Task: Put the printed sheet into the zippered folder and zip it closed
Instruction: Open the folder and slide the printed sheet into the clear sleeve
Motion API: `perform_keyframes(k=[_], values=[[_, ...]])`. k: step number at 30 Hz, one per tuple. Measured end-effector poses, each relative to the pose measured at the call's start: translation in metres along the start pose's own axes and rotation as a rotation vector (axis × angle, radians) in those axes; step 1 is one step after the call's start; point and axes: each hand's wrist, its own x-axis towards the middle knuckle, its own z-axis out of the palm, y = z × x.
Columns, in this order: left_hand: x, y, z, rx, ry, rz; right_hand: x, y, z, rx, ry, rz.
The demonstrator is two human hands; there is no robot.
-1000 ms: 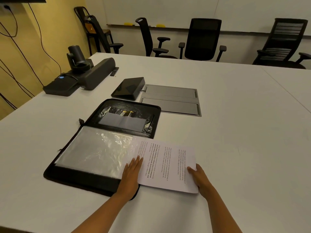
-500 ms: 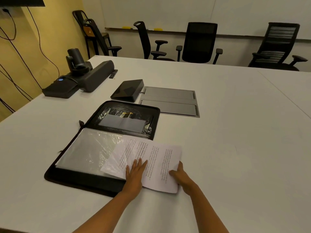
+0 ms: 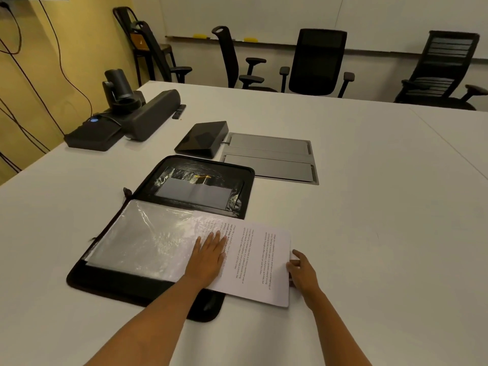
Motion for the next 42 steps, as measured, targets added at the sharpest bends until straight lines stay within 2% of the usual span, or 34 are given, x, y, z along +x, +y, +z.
perform_keyframes(k=[17, 24, 28, 35, 42], values=[[-0.001, 0.001, 0.016, -0.029, 0.038, 0.04, 0.008, -0.012, 0.022, -0.101, 0.037, -0.141], [0.0, 0.001, 0.012, -0.095, -0.023, 0.011, -0.001, -0.011, 0.03, -0.111, -0.032, -0.077], [-0.017, -0.021, 0.01, -0.077, 0.029, 0.065, -0.011, -0.007, 0.03, -0.121, 0.01, -0.109], [-0.055, -0.049, 0.017, -0.064, 0.087, 0.001, -0.029, 0.004, 0.039, -0.154, 0.13, -0.159], [-0.063, -0.04, 0.0, -0.064, 0.09, 0.01, -0.037, -0.009, 0.074, -0.106, 0.083, -0.118]])
